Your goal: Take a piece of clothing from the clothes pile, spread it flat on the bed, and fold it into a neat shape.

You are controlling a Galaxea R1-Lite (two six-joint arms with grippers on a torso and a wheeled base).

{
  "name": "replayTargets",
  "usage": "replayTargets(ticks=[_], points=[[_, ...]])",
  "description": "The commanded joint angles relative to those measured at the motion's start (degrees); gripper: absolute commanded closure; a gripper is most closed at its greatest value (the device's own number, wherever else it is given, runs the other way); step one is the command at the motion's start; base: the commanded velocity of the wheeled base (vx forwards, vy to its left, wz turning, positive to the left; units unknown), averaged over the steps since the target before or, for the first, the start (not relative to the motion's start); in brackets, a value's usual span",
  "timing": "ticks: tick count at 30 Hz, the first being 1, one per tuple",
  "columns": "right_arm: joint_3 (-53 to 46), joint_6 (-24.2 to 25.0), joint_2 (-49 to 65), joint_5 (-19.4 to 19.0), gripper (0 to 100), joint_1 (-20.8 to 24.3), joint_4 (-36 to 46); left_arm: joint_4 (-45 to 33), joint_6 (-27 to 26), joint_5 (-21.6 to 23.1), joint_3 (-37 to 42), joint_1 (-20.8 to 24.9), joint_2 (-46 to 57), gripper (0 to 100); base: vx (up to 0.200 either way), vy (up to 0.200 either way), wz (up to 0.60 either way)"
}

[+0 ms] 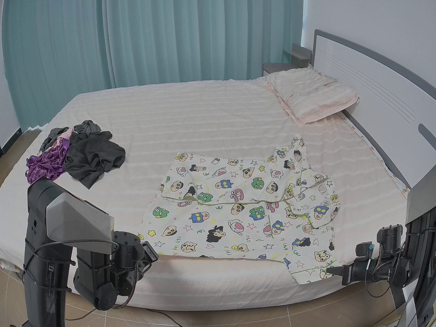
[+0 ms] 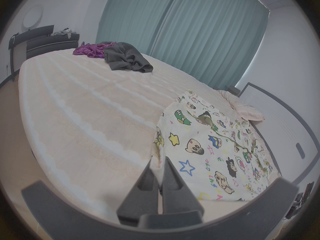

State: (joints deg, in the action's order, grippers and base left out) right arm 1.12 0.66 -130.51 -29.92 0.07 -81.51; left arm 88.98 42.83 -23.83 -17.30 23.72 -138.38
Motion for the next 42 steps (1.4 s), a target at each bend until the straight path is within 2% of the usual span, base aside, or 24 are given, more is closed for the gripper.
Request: replayTargets(ticks=[1,8,15,21,33,42], points=[[-1.1,-2.0,8.9,-1.4,100,-0.6,8.1,1.0,-1.6,-0.1,2.2,1.4,0.7,100,0.000,0.000,0.00],[-1.1,-7.0,11.1,-1.5,100,-1.2,17.1,1.0,-5.0,0.1,5.7,1.9,1.9,100,0.000,0.000,0.00],[-1.1,-8.1,14.5,-1.4,100,-1.6,21.2,1.0,-6.6,0.1,8.4,2.7,2.5,100,0.000,0.000,0.00],[-1.1,-9.9,20.9,-1.0,100,-2.1,30.0,1.0,-7.3,-0.1,11.2,5.3,3.9,100,0.000,0.000,0.00],[-1.1,-12.2,27.9,-0.2,100,-1.9,42.2,1.0,-7.6,-0.2,17.2,7.8,4.3,100,0.000,0.000,0.00],[-1.1,-13.1,31.9,-0.1,100,-1.5,48.1,0.8,-7.8,-0.2,17.3,8.5,6.8,100,0.000,0.000,0.00]])
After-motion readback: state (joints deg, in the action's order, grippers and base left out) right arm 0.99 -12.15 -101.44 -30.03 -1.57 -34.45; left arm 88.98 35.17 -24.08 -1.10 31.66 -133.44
